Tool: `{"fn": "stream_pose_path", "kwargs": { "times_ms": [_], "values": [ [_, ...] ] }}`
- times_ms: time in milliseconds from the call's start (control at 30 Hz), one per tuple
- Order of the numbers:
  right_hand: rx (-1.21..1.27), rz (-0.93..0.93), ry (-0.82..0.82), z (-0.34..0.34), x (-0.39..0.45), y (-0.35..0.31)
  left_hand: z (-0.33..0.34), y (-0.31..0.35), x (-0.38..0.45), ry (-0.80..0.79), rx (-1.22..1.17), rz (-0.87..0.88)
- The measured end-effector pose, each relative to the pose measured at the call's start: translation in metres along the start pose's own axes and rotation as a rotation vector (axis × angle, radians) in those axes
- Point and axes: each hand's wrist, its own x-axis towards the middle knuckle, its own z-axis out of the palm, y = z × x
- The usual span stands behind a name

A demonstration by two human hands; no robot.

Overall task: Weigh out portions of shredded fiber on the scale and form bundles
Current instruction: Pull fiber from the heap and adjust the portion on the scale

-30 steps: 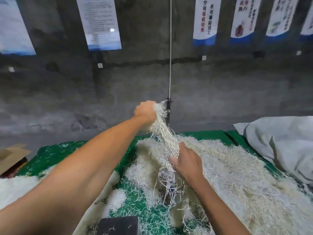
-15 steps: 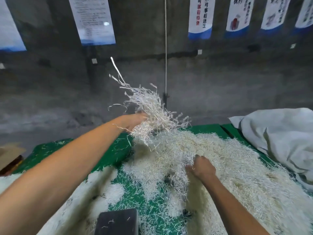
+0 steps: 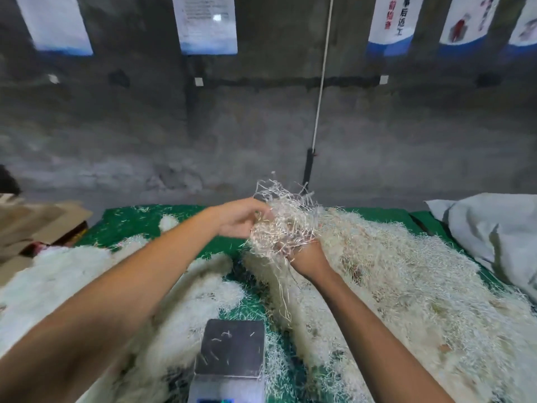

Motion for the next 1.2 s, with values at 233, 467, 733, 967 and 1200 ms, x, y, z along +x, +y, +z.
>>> {"fn": "stream_pose_path", "kwargs": {
  "times_ms": [233,467,733,967,1200],
  "values": [
    [0.135,0.173,-0.196,0.093,-0.036,0.002,-0.037,-0.121,-0.063,0.118,-0.012,-0.07],
    [-0.379,0.065,-0.272,0.138,-0.061,0.038,-0.058,-0.226,-0.062,0.606,-0.054,-0.053],
    [0.082,0.317,-0.179,0.177,-0.093,0.083,-0.032,-0.324,-0.041,0.54,0.048,-0.144],
    [-0.07,0.374,-0.08,0.18,-0.143,0.119,-0.015,-0.365,-0.075,0.792,0.109,-0.062],
    [-0.167,0.61,-0.18,0.236,-0.227,0.149,0.037,-0.439,-0.118,0.749,0.171,-0.156]
  ]
}}
